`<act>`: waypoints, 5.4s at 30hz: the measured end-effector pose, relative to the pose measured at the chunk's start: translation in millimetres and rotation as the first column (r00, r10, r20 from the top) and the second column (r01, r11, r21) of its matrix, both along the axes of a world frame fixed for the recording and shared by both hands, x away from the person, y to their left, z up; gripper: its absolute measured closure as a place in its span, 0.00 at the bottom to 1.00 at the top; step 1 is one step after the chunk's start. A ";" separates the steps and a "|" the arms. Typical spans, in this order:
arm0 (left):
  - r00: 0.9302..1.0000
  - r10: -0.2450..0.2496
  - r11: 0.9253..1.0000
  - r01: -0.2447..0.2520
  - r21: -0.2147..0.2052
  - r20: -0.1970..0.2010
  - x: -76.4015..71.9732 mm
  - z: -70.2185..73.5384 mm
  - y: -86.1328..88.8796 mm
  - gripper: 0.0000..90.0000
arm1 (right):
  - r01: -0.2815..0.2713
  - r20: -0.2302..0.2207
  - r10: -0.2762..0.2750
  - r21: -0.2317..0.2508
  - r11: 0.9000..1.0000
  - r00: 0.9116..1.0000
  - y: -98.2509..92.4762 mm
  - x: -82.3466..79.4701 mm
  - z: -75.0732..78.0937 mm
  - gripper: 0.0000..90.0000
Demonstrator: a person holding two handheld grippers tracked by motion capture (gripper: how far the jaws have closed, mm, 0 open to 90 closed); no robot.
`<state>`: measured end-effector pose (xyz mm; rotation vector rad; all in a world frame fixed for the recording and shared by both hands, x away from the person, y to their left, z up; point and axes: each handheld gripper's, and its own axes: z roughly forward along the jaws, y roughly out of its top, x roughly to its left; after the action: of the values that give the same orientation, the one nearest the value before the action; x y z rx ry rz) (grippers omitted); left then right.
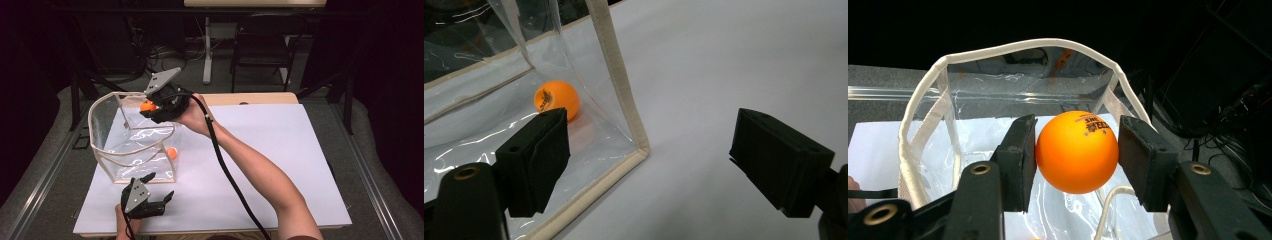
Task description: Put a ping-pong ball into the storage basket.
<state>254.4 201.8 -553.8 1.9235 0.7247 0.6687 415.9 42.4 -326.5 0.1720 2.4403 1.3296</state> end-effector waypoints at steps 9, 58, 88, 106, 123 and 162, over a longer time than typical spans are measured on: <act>1.000 -0.003 1.000 0.003 0.001 0.002 -0.5 0.3 -0.2 0.18 | 0.000 0.001 0.000 -0.021 1.000 1.000 6.8 1.0 -4.1 0.56; 1.000 -0.007 1.000 0.007 -0.005 0.008 -2.1 1.7 -0.2 0.18 | -0.007 -0.040 0.003 -0.113 0.994 0.999 29.8 8.8 -23.2 0.56; 1.000 -0.006 1.000 0.006 -0.007 0.004 -1.3 1.1 0.6 0.18 | 0.006 -0.048 -0.018 -0.235 0.972 0.999 38.3 11.8 -35.3 0.56; 1.000 -0.013 1.000 0.013 -0.003 0.006 -1.8 1.9 -0.6 0.18 | 0.044 -0.050 -0.060 -0.277 0.960 0.997 34.2 12.7 -37.1 0.56; 1.000 -0.014 1.000 0.014 0.000 0.008 -1.7 2.1 -0.4 0.18 | 0.081 -0.071 -0.103 -0.258 0.963 0.992 29.3 17.1 -38.9 0.37; 1.000 -0.005 1.000 0.005 -0.009 0.008 -2.5 1.7 0.4 0.18 | 0.140 -0.208 -0.136 0.006 0.990 0.969 -110.1 14.9 -31.9 0.00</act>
<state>251.9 202.2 -552.1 1.9124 0.7172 0.6684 430.7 -67.8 -358.4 0.5007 2.5300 1.3349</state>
